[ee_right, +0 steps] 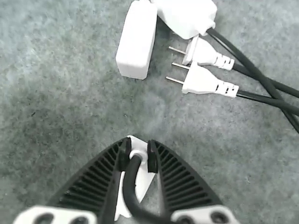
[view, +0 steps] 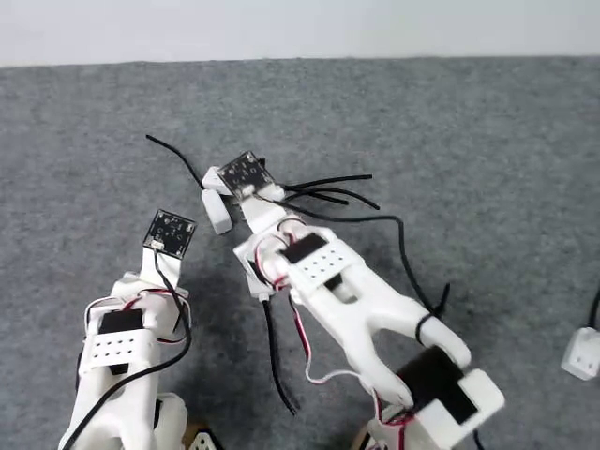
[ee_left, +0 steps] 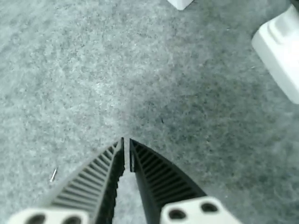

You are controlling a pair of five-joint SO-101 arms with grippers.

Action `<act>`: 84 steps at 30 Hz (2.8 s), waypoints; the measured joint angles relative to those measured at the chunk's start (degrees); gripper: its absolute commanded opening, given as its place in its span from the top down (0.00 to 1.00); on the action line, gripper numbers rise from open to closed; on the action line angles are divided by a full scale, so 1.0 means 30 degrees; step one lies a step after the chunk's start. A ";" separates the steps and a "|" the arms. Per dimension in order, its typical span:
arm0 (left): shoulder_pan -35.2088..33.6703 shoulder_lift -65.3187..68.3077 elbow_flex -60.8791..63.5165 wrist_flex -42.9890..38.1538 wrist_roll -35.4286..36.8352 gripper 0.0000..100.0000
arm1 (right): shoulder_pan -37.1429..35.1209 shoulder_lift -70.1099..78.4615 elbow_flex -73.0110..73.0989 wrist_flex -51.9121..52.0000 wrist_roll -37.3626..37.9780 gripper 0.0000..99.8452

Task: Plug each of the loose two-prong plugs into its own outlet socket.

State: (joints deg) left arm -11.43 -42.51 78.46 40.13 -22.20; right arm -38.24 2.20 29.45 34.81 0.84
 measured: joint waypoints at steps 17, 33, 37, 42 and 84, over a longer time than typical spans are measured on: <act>-0.0088 0.0000 0.0000 -0.0352 0.0059 0.99 | -0.2286 0.1846 -0.3136 0.5597 -0.3194 0.64; -0.0088 0.0000 0.0000 -0.0352 0.0059 0.99 | -0.0498 0.5978 -0.6593 0.7355 -0.3341 0.99; -0.0352 0.0000 0.0000 -0.0850 0.0059 0.99 | 0.0527 0.4396 -0.6623 0.9495 -0.3399 0.99; -0.0791 0.0000 0.0000 -0.0938 0.0059 0.99 | 0.2930 -0.0205 -0.5773 1.3070 -0.2579 0.99; -0.0703 0.0000 0.0000 -0.0938 0.2608 0.79 | 2.6169 -0.2725 -0.7179 1.9780 0.7824 0.84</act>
State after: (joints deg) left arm -13.54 -42.51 78.46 37.32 -14.37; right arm 40.26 -5.98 7.91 94.15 24.31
